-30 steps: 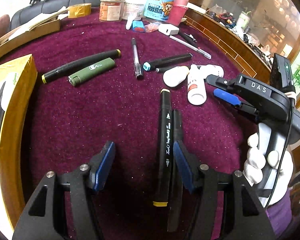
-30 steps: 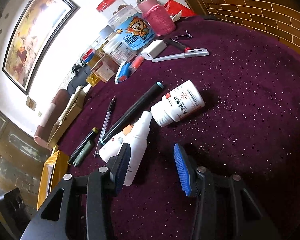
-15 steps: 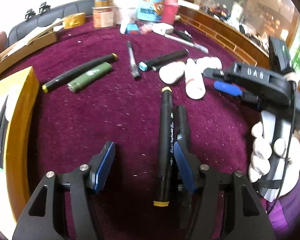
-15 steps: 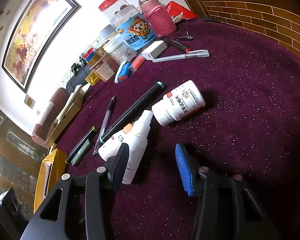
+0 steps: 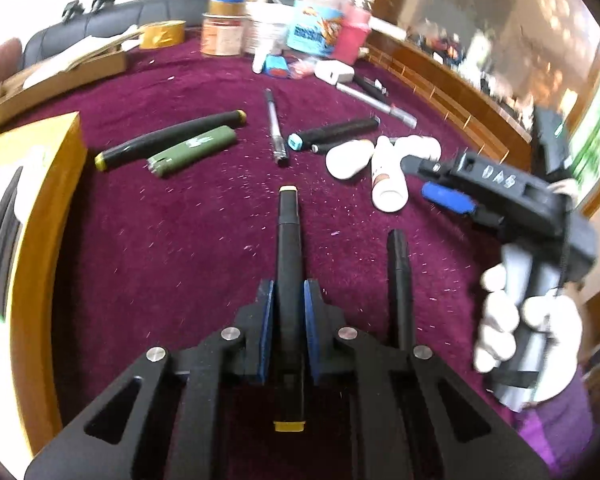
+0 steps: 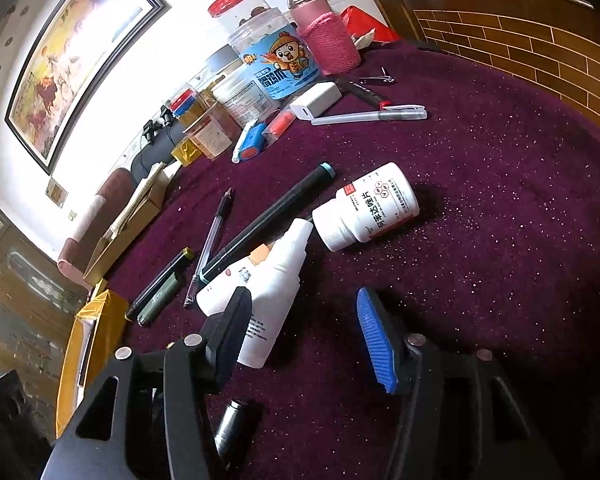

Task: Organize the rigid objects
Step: 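Carry the yellow-tipped marker to the box with the left tool while the right tool carries a black marker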

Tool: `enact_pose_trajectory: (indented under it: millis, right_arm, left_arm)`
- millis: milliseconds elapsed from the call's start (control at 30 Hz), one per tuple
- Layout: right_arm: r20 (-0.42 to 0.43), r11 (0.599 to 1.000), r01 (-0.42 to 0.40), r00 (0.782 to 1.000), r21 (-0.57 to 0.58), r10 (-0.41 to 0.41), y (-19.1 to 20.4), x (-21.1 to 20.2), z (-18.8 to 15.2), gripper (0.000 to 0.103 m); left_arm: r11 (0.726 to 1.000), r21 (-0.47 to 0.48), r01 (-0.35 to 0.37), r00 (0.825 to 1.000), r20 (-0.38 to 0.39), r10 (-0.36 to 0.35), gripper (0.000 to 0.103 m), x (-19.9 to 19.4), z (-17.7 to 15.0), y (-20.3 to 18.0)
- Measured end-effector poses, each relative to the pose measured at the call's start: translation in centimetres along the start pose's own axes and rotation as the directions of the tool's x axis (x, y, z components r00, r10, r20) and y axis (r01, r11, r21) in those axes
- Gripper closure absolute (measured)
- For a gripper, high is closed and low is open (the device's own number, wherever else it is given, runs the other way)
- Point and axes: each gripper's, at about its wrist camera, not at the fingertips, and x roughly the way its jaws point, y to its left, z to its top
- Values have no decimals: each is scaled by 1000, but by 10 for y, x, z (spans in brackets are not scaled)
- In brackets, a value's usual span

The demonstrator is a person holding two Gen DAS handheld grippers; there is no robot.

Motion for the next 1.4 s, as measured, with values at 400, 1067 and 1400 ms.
enact_pose_trajectory:
  millis: [400, 1067, 1400]
  right_arm:
    - [-231, 949, 22, 968, -314, -99, 74, -20, -71, 53]
    - [-280, 950, -135, 959, -280, 54, 128, -13, -71, 90]
    - [-416, 908, -364, 873, -210, 254, 228, 14, -71, 90]
  left_arm:
    - [983, -131, 128, 984, 139, -109, 91, -64, -16, 41]
    - [957, -288, 30, 969, 242, 43, 91, -147, -17, 161]
    - [925, -377, -35, 988, 129, 89, 91, -114, 9, 229]
